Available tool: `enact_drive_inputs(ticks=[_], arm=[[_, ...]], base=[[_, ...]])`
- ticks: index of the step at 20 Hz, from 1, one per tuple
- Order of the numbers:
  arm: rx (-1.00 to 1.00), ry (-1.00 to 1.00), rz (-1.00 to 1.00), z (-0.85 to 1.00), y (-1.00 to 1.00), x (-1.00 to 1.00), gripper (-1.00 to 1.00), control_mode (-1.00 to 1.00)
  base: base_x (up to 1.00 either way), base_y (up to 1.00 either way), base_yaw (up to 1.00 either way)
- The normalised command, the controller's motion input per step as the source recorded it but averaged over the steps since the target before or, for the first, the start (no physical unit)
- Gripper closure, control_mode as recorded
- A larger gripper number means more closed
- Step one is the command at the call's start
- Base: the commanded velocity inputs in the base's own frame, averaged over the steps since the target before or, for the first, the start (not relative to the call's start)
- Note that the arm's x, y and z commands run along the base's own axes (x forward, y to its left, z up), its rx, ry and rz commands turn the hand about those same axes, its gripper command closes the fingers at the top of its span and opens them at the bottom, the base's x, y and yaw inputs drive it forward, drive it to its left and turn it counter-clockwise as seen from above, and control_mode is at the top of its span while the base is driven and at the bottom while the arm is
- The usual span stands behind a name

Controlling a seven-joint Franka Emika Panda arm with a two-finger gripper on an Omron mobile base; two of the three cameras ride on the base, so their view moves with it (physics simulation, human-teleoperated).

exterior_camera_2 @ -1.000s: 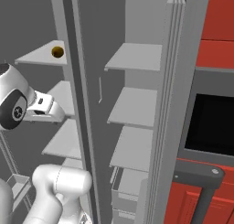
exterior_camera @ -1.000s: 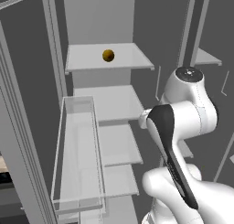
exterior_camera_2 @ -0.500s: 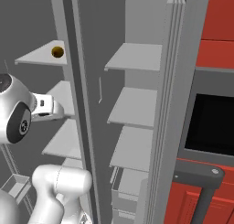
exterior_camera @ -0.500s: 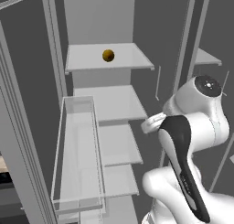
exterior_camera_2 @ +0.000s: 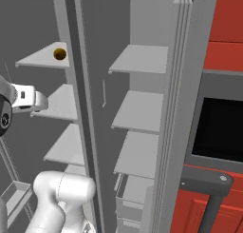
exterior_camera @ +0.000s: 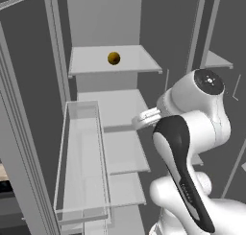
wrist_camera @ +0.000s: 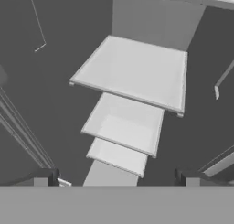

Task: Retrieve a lemon from the fridge and place it on the cutting board with the fish.

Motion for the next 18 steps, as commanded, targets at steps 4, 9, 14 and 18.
enact_drive_inputs(ticks=[4, 9, 14, 18], arm=[[0.04, -0.03, -0.02, 0.58, 0.08, 0.14, -1.00, -1.00], [0.05, -0.01, 0.00, 0.49, 0.00, 0.02, -1.00, -1.00], [0.00, 0.00, 0.00, 0.25, 0.01, 0.04, -1.00, -1.00], [-0.02, -0.02, 0.00, 0.08, 0.03, 0.05, -1.00, -1.00]], base=[[0.00, 0.00, 0.00], [0.00, 0.00, 0.00], [0.00, 0.00, 0.00], [0.00, 0.00, 0.00]])
